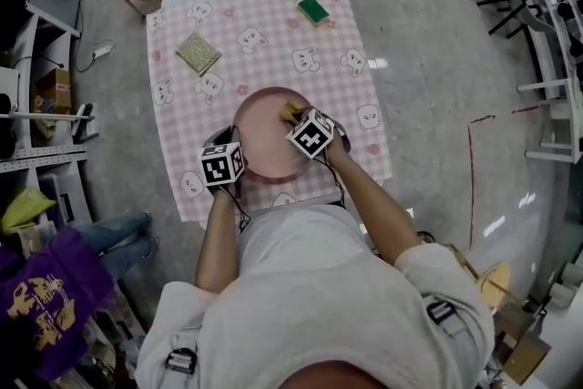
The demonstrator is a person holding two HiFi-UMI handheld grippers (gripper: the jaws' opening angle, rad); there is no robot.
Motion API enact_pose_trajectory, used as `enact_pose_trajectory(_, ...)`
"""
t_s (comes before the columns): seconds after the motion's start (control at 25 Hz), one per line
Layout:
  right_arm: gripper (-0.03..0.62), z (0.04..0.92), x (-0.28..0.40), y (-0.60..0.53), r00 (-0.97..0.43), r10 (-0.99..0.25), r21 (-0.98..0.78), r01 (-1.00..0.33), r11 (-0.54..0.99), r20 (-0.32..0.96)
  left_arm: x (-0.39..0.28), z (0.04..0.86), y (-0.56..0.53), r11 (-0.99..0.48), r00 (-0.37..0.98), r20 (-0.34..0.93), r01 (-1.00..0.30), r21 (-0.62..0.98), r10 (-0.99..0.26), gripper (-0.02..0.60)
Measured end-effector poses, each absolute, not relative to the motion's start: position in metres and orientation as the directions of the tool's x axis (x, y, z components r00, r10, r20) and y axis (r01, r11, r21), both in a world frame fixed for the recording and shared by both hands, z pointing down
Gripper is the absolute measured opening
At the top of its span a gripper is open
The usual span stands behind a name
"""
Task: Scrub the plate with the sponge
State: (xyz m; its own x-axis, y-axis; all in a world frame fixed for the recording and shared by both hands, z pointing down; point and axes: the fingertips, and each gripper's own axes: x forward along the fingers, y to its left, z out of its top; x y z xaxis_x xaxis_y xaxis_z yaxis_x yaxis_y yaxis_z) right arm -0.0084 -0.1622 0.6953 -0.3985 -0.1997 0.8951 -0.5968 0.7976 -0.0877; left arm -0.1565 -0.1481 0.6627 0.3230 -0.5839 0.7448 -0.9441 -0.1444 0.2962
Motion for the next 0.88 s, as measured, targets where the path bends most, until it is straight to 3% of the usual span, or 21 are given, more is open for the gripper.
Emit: enact_pose_trajectory(0.88,0.063,0.689,-0.095,-0.069,-0.518,0.046,-0.202,-0.248,0.947,0.854,-0.158,0.671,-0.159,-0.154,0.334,0.75,-0.941,0.301,-0.571,0.025)
